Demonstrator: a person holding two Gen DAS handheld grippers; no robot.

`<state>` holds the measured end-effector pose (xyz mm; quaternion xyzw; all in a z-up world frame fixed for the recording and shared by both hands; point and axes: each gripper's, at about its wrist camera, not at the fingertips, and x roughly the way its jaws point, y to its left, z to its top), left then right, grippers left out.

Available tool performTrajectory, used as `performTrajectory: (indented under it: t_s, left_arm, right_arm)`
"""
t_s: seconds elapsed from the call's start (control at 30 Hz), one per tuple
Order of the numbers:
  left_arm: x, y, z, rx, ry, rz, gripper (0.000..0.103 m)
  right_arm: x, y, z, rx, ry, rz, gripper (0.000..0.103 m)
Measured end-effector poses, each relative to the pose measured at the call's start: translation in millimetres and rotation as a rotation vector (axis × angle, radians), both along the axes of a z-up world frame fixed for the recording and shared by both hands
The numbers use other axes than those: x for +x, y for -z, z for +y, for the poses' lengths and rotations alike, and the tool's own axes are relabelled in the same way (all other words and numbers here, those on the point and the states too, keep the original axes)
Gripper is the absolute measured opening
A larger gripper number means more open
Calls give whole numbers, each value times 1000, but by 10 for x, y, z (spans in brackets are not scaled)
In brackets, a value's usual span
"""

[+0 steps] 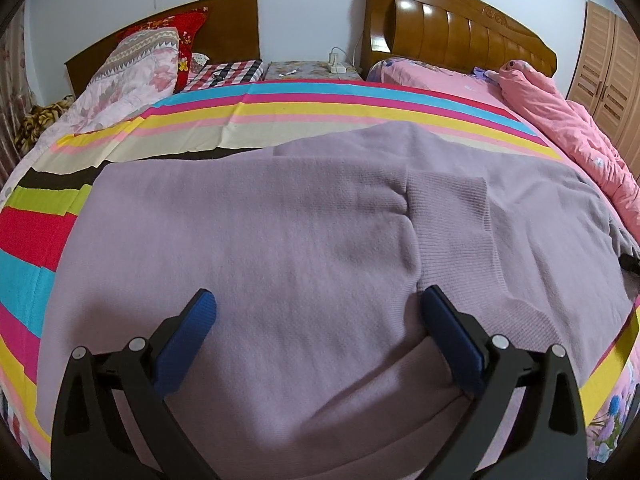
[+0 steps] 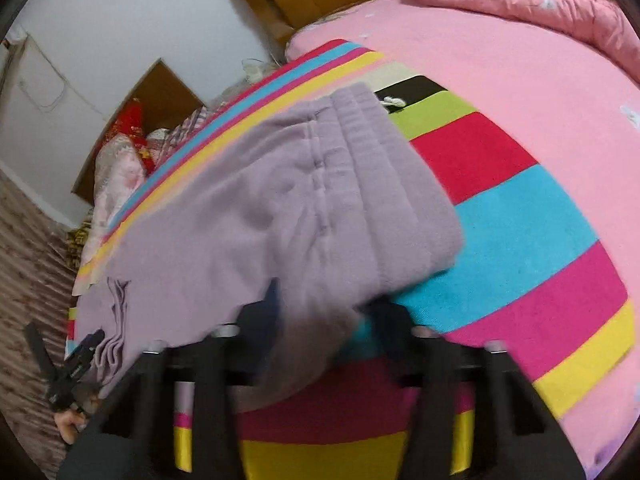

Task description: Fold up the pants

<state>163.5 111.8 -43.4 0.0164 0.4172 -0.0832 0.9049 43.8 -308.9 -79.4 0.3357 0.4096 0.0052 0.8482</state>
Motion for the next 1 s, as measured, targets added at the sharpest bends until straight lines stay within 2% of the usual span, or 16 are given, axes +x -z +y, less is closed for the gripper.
performTrajectory:
  t_s: [0.1,0.17,0.2,0.23,0.27,0.3,0.43,0.5,0.57,0.6,0.67,0.7,0.77,0.87,1.0]
  left_arm:
    - [1,-8,13,-7,0,-3,102]
    - [-30,-45,71,-43,12,-11,101]
    - [-89,-107,152,-101,28,-27,101]
    - [-156,-176,245,-174,38,-55,101]
    - [-246,-284,419,-269,24,-103,101]
    - [-296,-357,538,-304,-6,-132,101]
    - [-483,-614,1022,-371,-132,-216,101]
    - [-563,-686,1185,-389,-158,-231,101]
    - [-635,-716,1293,-396,-176,-237,101]
    - [-671,-717,1345,-397,-182,-232,101]
    - [-724,-693,1426,-404,-192,-217,101]
    - [-752,-661,1492,-425,-197,-204,101]
    - [-778,-584,1591,-480,-193,-168,101]
    - [-720,-440,1655,-614,-141,-82,101]
    - [-528,-441,1491,-749,0,-5,101]
  right_arm:
    - [-101,84,-72,88,32,-75,30]
    - [-113,-46,-8,82,56,-142,27]
    - [-103,-153,48,53,58,-169,27]
    - [-78,-298,147,-1,52,-199,27]
    - [-27,-526,336,-96,30,-241,26]
    - [11,-676,502,-157,11,-272,26]
    - [221,-1306,1573,-430,-148,-436,25]
    - [264,-1422,2249,-589,-274,-501,25]
    - [264,-1347,2914,-743,-400,-545,25]
    - [241,-1218,3270,-833,-475,-555,25]
    - [178,-886,3777,-991,-601,-540,25]
    - [123,-567,4055,-1095,-686,-514,25]
    - [84,-159,4272,-1195,-761,-461,25]
    - [-23,77,4330,-1328,-737,-520,25]
    - [-68,-29,4208,-1325,-669,-585,25]
